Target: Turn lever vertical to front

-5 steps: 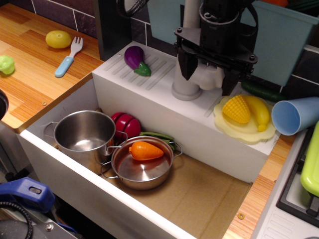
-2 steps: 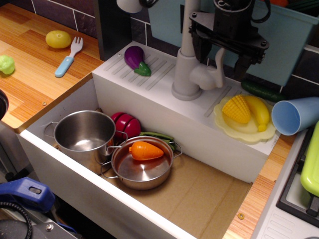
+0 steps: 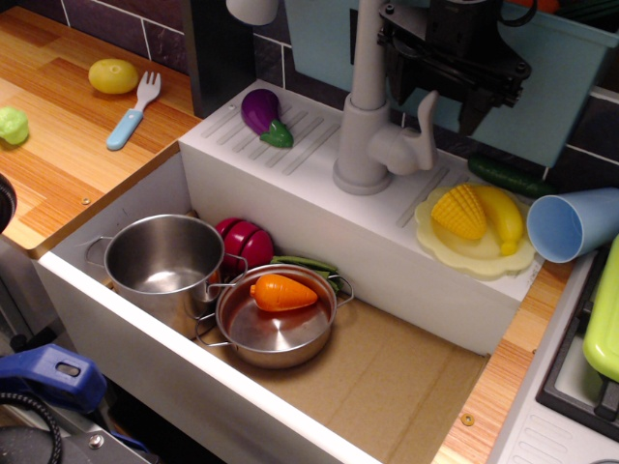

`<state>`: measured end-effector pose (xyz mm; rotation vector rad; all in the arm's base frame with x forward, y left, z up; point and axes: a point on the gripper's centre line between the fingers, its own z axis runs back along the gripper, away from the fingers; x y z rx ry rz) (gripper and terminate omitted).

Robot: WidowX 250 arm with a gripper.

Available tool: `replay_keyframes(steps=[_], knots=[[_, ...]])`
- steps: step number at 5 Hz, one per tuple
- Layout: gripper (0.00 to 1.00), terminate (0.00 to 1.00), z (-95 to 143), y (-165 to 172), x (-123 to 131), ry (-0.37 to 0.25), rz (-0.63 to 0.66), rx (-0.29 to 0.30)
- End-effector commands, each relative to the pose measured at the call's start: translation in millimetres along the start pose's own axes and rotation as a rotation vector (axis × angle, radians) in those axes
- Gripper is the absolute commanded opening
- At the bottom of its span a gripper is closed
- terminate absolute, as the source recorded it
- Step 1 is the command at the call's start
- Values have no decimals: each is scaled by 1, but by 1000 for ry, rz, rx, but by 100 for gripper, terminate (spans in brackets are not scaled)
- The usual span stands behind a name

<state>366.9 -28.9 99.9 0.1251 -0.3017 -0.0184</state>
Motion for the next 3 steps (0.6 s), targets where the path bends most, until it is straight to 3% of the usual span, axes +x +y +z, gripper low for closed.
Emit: replay_keyframes(steps=[1,3], knots=[[0,0,13,1,9,-49,26,-6],[0,0,14,-3,-5,-26,69,-13]])
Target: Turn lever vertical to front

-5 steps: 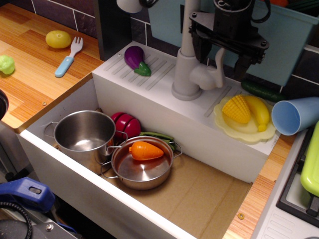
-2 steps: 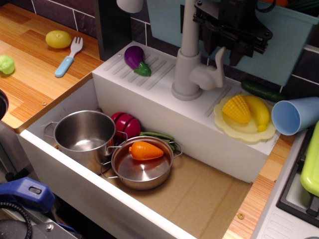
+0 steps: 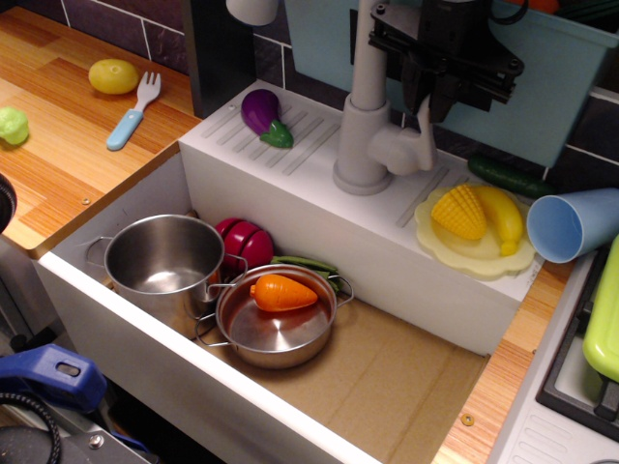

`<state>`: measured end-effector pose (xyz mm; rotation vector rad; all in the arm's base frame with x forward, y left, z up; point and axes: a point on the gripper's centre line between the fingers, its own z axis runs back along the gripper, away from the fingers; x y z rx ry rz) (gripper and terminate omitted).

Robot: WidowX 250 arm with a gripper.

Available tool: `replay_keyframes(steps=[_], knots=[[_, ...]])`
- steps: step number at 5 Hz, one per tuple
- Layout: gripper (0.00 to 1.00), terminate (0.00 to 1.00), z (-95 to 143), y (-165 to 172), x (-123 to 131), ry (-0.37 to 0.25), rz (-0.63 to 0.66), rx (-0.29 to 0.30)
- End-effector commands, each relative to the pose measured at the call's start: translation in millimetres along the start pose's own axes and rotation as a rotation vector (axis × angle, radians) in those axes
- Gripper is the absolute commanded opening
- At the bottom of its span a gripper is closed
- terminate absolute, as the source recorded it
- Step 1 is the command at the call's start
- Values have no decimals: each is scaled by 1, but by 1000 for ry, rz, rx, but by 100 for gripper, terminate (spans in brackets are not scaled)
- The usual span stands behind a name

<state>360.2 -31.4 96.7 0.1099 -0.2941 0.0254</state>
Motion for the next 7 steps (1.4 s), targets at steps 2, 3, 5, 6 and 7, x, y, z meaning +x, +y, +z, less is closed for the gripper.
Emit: replay_keyframes(steps=[2,3,5,6,7], knots=[[0,0,5,-11,-33,-35,101,-7],[0,0,-4,-14,-47,-27,131,-18],[0,0,-27,-14,-73,-39,175,-24],[0,0,-38,-11,-81,-46,182,-15],[0,100,-44,-7,-83,-53,176,-18]])
